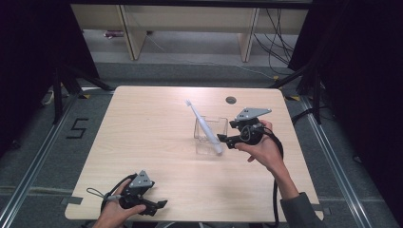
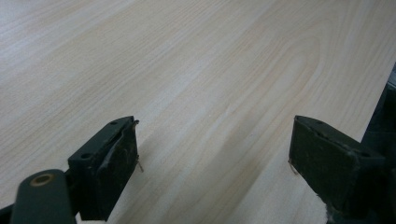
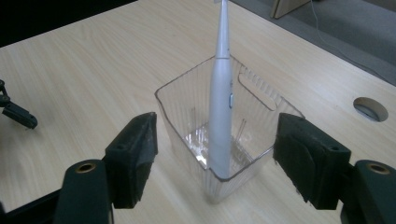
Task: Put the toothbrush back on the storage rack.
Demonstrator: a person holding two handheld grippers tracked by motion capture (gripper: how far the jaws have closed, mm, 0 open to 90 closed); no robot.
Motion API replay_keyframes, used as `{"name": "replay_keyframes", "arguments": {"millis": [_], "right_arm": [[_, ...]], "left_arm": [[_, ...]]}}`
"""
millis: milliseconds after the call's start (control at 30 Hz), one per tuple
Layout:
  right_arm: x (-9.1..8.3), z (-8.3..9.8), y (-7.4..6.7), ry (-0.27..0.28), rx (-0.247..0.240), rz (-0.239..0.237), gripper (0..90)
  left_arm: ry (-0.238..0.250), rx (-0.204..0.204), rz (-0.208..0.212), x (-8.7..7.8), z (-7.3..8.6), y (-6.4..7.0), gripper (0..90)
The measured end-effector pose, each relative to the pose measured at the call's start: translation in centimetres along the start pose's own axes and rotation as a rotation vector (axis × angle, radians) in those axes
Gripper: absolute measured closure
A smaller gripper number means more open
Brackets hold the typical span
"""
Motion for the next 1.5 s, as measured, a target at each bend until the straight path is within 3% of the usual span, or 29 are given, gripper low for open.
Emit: {"name": "replay_keyframes", "arguments": {"millis": [100, 300, 500, 567, 667, 700, 767, 833, 1000, 1033, 1200, 1367, 1500], "right_arm": [[-0.2, 0.2, -0.2, 0.003, 0.017, 0.000, 30.1], [-0.6, 0.7, 0.0, 0.011, -0.004, 0.001, 29.1], [-1.3, 1.9, 0.3, 0.018, 0.021, 0.018, 29.0], [-1.6, 2.1, 0.6, 0.019, 0.008, 0.023, 29.0], [-1.8, 2.4, 0.5, 0.021, 0.029, 0.016, 28.8], [-1.9, 2.4, 0.8, 0.031, 0.001, 0.022, 28.6], [-2.1, 2.9, 0.8, 0.036, 0.022, 0.030, 28.4], [-2.1, 3.0, 1.0, 0.037, 0.006, 0.030, 28.3], [-2.1, 4.0, 1.1, 0.022, 0.018, 0.025, 27.9], [-2.1, 3.9, 1.3, 0.039, 0.009, 0.038, 27.7], [-2.4, 4.7, 1.4, 0.024, 0.040, 0.044, 27.0], [-2.5, 5.0, 1.7, 0.034, 0.016, 0.047, 25.9], [-2.6, 5.4, 1.5, 0.032, 0.027, 0.038, 25.5]], "left_arm": [[0.000, -0.001, 0.000, 0.0, 0.0, 0.0, 14.9], [0.000, -0.001, -0.001, 0.0, 0.0, 0.0, 14.9], [0.000, -0.017, -0.004, 0.0, 0.0, 0.0, 14.9], [0.000, -0.001, -0.001, 0.0, 0.0, 0.0, 14.9], [-0.002, -0.001, -0.002, 0.0, 0.0, 0.0, 14.9], [-0.003, -0.003, -0.003, 0.0, 0.0, 0.0, 14.9], [-0.002, -0.001, -0.002, 0.0, 0.0, 0.0, 14.9], [-0.001, -0.002, -0.003, 0.0, 0.0, 0.0, 14.9], [0.012, -0.012, -0.005, 0.0, -0.1, 0.1, 14.9], [0.011, -0.012, -0.005, 0.0, -0.1, 0.1, 14.9], [0.011, -0.012, -0.004, 0.0, -0.1, 0.1, 14.9], [-0.002, -0.001, -0.010, -0.1, 0.0, -0.1, 14.9], [0.013, -0.011, -0.004, 0.0, -0.1, 0.1, 14.9]]}}
Point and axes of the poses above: each handheld gripper's, and its own axes: x roughly forward along the jaws, z roughly out of its underside, y roughly to its right, the point moved 9 cm from there along x, roughly forward along the jaws, and after that the axes turned 15 degrees about x, right-handed, at the moved point
